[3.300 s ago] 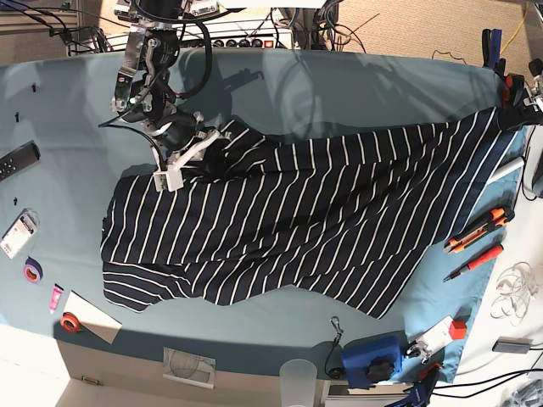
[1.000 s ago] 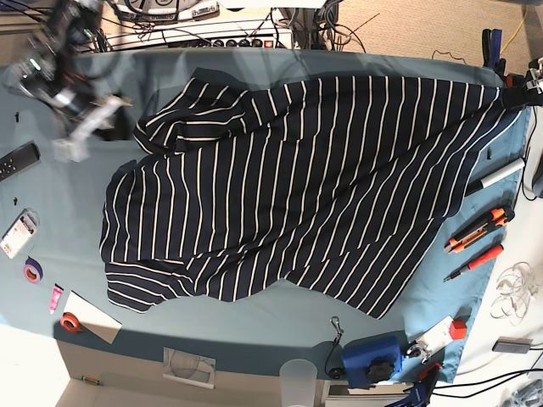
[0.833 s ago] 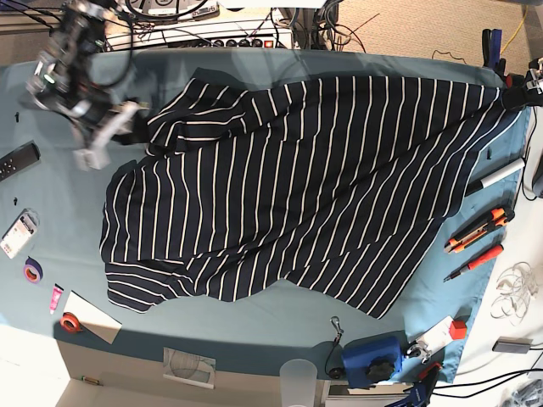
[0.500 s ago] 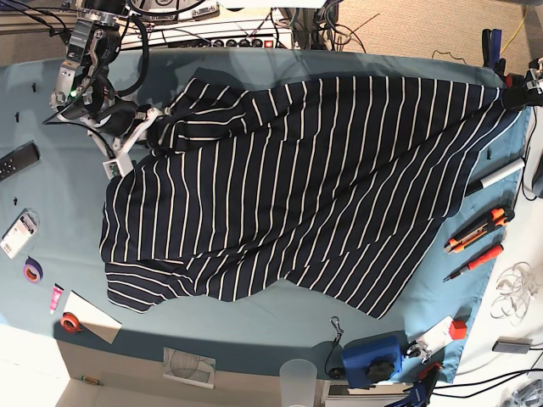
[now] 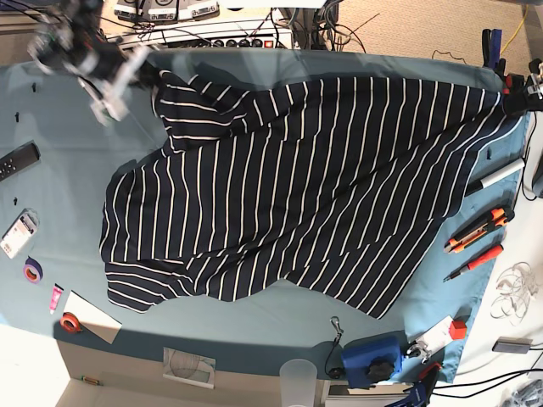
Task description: Layout the t-shirt on the table in an organized manner, then fold the t-shirt properly
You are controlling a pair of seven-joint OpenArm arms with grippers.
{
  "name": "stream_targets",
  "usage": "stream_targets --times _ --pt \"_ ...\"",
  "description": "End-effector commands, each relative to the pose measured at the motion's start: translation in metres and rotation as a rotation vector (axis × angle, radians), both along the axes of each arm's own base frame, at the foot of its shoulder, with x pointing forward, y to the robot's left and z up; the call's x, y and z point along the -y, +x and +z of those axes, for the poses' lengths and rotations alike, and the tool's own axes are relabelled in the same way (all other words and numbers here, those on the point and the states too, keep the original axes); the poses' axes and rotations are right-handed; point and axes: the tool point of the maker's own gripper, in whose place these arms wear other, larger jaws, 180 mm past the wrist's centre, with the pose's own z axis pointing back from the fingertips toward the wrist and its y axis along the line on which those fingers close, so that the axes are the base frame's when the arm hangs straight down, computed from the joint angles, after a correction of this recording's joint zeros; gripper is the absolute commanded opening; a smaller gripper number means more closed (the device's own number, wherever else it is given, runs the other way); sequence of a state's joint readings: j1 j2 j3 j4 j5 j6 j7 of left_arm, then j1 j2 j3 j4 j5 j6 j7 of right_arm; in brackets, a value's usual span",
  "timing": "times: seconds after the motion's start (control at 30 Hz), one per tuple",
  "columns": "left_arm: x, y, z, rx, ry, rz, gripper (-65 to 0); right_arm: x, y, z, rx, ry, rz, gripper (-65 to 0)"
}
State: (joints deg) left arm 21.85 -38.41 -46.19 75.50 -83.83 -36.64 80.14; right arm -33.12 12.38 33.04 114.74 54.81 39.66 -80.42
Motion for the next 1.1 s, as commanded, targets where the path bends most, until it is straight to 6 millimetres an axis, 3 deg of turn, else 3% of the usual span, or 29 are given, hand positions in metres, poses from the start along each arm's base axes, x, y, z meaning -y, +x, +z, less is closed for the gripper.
stream_targets --times 0.0,0.17,0.4,0.7,0.87,1.07 --pt "-0.006 0.007 0.013 0.043 0.028 -0.023 -65.0 0.005 -0.003 0.009 0.023 0.010 -0.010 -65.0" --pt "-0.006 0.007 0.013 0.055 0.036 -0.038 -65.0 0.030 -0.028 0.029 0.040 0.058 -0.128 -65.0" --pt "-0.006 0.009 0.014 0.062 0.036 -0.033 -65.0 0.040 -0.036 0.068 0.146 0.181 -0.216 -65.0" --pt "-0.007 0.010 0.015 0.069 0.036 -0.029 -65.0 0.044 -0.044 0.068 0.126 0.165 -0.229 -65.0" --pt "-0.010 0.018 0.020 0.116 0.033 0.004 -65.0 0.044 -0.022 0.081 0.206 0.183 -0.200 -65.0" --pt "-0.010 0.031 0.028 0.162 0.032 0.013 -65.0 0.061 0.045 0.109 0.410 0.095 -0.160 -65.0"
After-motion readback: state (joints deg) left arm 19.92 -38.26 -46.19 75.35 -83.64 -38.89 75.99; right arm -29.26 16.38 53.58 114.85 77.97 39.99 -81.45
